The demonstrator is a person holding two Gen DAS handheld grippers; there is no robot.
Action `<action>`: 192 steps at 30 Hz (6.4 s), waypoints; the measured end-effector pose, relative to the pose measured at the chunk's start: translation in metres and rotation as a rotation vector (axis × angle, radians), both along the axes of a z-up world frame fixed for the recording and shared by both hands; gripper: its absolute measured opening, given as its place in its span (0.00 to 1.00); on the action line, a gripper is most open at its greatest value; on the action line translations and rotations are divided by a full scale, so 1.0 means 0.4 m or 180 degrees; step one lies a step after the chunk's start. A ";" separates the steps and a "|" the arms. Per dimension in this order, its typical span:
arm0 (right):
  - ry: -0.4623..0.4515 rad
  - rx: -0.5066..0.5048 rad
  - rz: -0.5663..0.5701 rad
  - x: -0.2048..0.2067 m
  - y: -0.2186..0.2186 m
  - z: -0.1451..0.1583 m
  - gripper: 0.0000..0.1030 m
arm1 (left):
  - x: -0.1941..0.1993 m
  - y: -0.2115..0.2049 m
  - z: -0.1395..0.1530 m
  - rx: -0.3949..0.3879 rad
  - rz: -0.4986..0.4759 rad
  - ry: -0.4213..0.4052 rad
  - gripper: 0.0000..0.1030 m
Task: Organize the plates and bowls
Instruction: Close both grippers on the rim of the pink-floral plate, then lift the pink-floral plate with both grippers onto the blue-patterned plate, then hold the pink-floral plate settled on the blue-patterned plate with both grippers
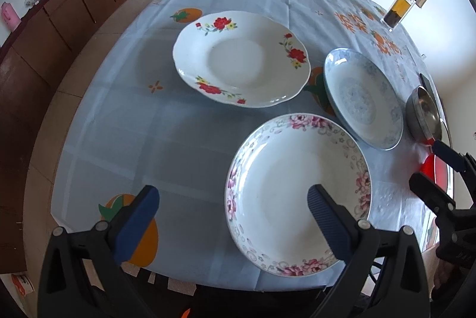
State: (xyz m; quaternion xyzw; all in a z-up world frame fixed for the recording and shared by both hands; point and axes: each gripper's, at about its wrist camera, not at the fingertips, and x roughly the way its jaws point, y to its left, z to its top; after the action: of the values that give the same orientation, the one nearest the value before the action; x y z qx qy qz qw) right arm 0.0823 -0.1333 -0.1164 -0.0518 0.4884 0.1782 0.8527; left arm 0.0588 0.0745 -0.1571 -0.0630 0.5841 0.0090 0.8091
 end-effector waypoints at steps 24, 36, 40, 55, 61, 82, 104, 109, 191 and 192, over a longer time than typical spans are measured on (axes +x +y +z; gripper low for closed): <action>0.0569 -0.0084 0.0260 0.033 0.055 -0.147 0.46 | 0.014 0.008 -0.107 -0.0249 -0.0054 0.0437 0.43; 0.0867 0.0020 0.0394 0.028 0.059 -0.189 0.14 | 0.005 -0.001 -0.126 -0.0323 -0.0087 0.0536 0.13; 0.0798 0.0048 0.0411 0.020 0.052 -0.153 0.14 | 0.009 -0.017 -0.090 -0.0246 -0.0129 0.0439 0.13; 0.0534 0.0151 -0.0001 0.072 -0.029 -0.081 0.14 | 0.082 -0.096 0.012 -0.0219 -0.0418 0.0156 0.13; 0.0460 0.0179 -0.0162 0.115 -0.072 -0.074 0.14 | 0.143 -0.138 0.028 -0.0192 -0.0539 0.0060 0.13; 0.0376 0.0160 -0.0562 0.240 -0.186 -0.104 0.14 | 0.292 -0.257 -0.003 -0.0176 -0.0822 0.0058 0.13; 0.0339 -0.0014 -0.0639 0.288 -0.210 -0.127 0.14 | 0.349 -0.298 -0.045 -0.0122 -0.0925 0.0122 0.13; 0.0357 -0.0023 -0.0655 0.292 -0.217 -0.136 0.14 | 0.348 -0.304 -0.054 -0.0128 -0.0946 0.0150 0.13; 0.0220 -0.0248 -0.0531 0.288 -0.193 -0.144 0.13 | 0.350 -0.301 -0.063 -0.0015 -0.0901 0.0010 0.13; 0.0219 -0.0252 -0.0530 0.288 -0.192 -0.144 0.13 | 0.350 -0.300 -0.064 -0.0020 -0.0895 0.0015 0.13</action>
State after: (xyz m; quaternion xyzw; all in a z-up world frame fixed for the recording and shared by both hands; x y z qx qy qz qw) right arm 0.1975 -0.2101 -0.1739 -0.0386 0.5266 0.0890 0.8445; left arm 0.1989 -0.0454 -0.1827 0.0169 0.5892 -0.1061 0.8008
